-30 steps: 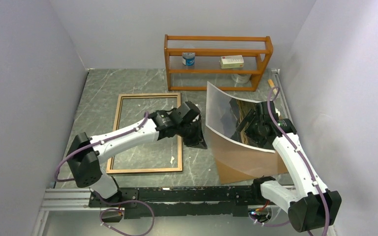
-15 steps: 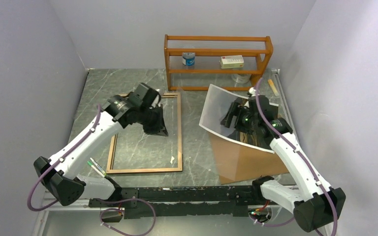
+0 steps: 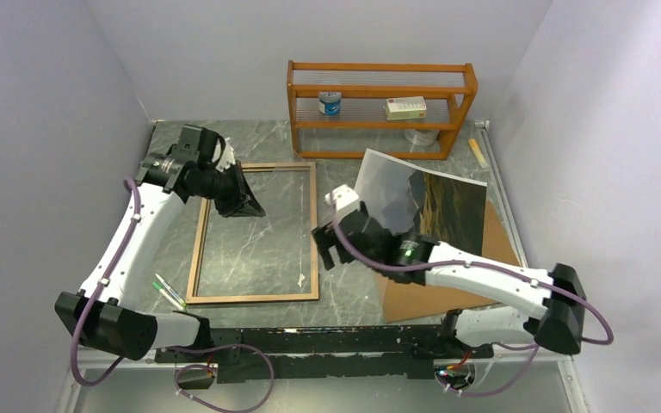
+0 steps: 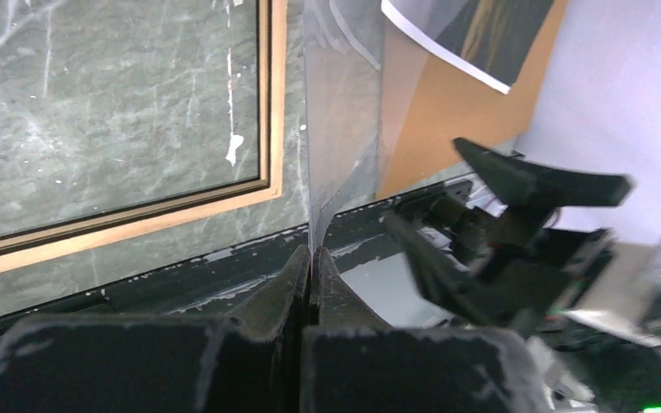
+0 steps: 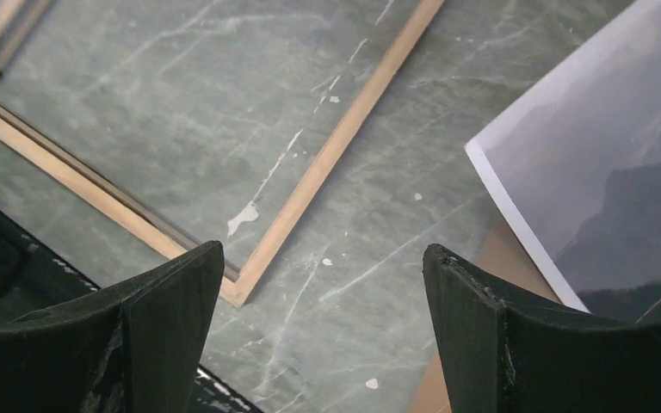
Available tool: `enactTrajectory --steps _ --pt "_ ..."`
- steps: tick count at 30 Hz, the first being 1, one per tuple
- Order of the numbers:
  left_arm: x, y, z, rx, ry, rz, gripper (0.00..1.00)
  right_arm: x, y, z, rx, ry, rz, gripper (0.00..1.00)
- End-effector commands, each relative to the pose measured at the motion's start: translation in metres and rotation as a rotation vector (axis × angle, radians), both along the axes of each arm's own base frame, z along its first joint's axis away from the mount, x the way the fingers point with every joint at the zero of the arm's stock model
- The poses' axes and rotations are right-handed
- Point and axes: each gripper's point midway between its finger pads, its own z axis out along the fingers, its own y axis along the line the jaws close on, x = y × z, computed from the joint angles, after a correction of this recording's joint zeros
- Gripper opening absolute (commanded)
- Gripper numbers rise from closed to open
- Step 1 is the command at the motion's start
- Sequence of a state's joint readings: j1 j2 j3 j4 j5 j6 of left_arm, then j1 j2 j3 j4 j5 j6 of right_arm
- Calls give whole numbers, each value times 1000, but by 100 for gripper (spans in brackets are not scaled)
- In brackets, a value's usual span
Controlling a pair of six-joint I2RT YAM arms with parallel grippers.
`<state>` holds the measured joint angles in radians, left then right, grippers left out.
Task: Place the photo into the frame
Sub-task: Pick up the photo frame item at the center of the board.
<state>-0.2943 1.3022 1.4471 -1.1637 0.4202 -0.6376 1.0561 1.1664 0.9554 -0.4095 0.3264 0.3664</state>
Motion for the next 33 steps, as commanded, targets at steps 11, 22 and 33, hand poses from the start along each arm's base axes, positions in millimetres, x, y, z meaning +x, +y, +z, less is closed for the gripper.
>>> enactTrajectory --steps 11,22,33 --pt "19 6 50 -192 -100 12 2 -19 50 -4 -316 -374 -36 91" --pt "16 5 57 -240 -88 29 3 2 20 -18 -516 -488 -319 80" --pt "13 13 64 -219 -89 64 3 3 7 -3 -576 -520 -347 11"
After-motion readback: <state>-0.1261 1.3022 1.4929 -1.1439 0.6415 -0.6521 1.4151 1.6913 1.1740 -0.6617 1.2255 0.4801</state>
